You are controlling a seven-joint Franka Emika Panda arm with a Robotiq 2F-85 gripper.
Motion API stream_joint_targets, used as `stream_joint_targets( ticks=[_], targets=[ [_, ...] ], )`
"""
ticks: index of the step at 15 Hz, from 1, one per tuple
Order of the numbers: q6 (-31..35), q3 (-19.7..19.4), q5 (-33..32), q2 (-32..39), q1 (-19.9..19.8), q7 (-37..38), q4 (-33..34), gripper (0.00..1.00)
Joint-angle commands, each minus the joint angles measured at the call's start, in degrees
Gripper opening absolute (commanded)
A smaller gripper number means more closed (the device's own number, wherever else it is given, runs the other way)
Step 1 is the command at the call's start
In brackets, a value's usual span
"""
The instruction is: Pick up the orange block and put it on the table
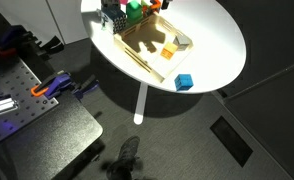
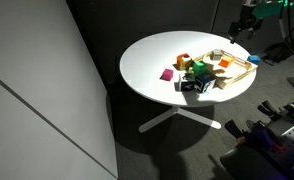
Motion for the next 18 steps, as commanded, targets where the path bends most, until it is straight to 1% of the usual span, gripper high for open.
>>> stream_joint_targets(
  ticks=[1, 8, 18],
  targets=[
    [0.1, 0.1, 3.2, 5.8, -1.4, -3.0, 5.6, 1.00],
    [-0.2, -0.2, 4.7, 15.9, -2.7, -1.9, 13.4, 1.00],
    [0.3, -1.3, 2.3, 27.4, -3.8, -3.5, 22.6, 1.00]
  ],
)
